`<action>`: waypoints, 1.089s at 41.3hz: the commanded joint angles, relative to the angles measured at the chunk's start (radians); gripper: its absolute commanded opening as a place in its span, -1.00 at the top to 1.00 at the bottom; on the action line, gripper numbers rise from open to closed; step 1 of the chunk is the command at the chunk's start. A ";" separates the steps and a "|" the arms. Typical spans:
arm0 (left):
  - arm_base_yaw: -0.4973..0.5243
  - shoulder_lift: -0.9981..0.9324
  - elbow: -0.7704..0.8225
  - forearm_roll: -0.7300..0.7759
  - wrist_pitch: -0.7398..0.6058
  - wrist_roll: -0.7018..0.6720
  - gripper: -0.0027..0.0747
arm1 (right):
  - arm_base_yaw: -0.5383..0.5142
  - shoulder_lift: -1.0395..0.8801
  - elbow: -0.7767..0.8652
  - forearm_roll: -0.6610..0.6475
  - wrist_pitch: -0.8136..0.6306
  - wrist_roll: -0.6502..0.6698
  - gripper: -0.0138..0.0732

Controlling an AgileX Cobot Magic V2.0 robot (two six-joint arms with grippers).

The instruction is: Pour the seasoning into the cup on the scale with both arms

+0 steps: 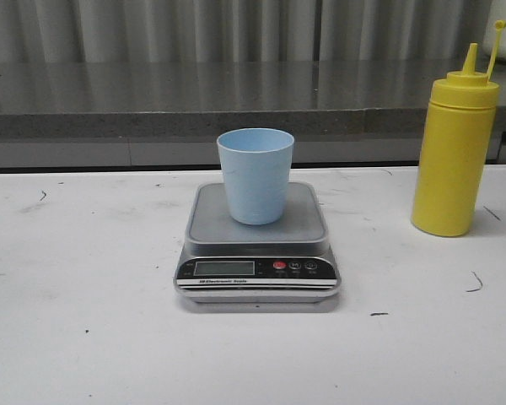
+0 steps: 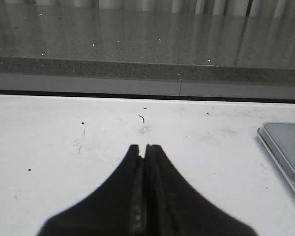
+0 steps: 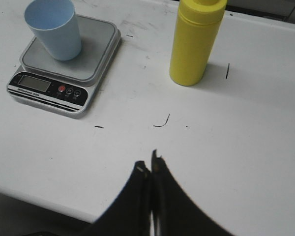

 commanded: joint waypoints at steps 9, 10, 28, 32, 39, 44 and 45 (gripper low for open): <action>0.051 -0.092 0.144 -0.063 -0.334 -0.008 0.98 | -0.001 0.002 -0.033 -0.013 -0.056 -0.008 0.84; 0.051 -0.100 0.153 -0.063 -0.351 -0.008 0.98 | -0.001 0.002 -0.033 -0.013 -0.056 -0.008 0.84; 0.049 -0.109 0.190 -0.063 -0.388 -0.008 0.98 | -0.001 0.002 -0.033 -0.013 -0.040 -0.008 0.84; 0.049 -0.107 0.190 -0.063 -0.388 -0.008 0.98 | -0.001 0.002 -0.033 -0.013 -0.040 -0.008 0.84; 0.049 -0.107 0.190 -0.063 -0.388 -0.008 0.98 | -0.001 0.002 -0.033 -0.013 -0.040 -0.008 0.84; 0.049 -0.107 0.190 -0.063 -0.388 -0.008 0.98 | -0.001 0.002 -0.033 -0.013 -0.040 -0.008 0.84; 0.049 -0.107 0.190 -0.063 -0.388 -0.008 0.98 | -0.001 0.002 -0.033 -0.013 -0.040 -0.008 0.84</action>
